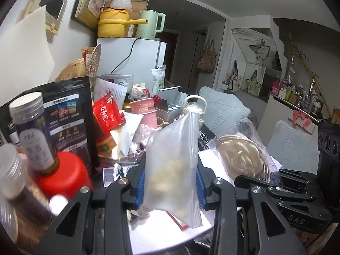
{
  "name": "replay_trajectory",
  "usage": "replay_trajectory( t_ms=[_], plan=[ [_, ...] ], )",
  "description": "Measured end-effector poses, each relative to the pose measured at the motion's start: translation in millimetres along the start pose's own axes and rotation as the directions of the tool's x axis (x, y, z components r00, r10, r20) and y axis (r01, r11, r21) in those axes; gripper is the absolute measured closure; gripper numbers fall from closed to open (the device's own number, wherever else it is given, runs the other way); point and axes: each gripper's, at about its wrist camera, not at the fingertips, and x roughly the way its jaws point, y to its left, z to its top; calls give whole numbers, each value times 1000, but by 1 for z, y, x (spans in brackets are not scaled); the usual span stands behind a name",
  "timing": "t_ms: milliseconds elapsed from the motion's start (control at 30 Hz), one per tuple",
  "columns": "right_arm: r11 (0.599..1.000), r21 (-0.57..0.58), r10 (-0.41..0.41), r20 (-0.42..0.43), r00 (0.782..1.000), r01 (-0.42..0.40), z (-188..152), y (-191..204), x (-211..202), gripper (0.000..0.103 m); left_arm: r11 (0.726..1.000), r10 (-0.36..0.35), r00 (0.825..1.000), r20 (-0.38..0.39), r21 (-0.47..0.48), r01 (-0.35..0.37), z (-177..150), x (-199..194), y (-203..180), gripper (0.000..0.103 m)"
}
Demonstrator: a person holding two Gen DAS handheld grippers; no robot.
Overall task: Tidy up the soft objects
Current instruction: 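Lower both bags with both grippers into the open box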
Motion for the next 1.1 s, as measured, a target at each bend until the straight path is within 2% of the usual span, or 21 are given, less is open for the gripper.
replay_trajectory(
  t_ms=[233, 467, 667, 1100],
  plan=[
    [1000, 12, -4, -30, 1000, 4, 15, -20, 42, 84, 1000, 11, 999, -31, -27, -11, 11, 35, 12, 65],
    [999, 51, 16, -58, 998, -13, 20, -32, 74, 84, 999, 32, 996, -80, -30, -34, 8, 70, 21, 65],
    [999, 50, 14, -103, 995, -9, 19, -37, 99, 84, 998, 68, 987, -148, -6, -70, -3, 96, 27, 65],
    [997, 51, -36, -231, 972, 49, -3, -49, 142, 84, 998, 58, 953, -297, 21, -54, -29, 144, 29, 65]
  ],
)
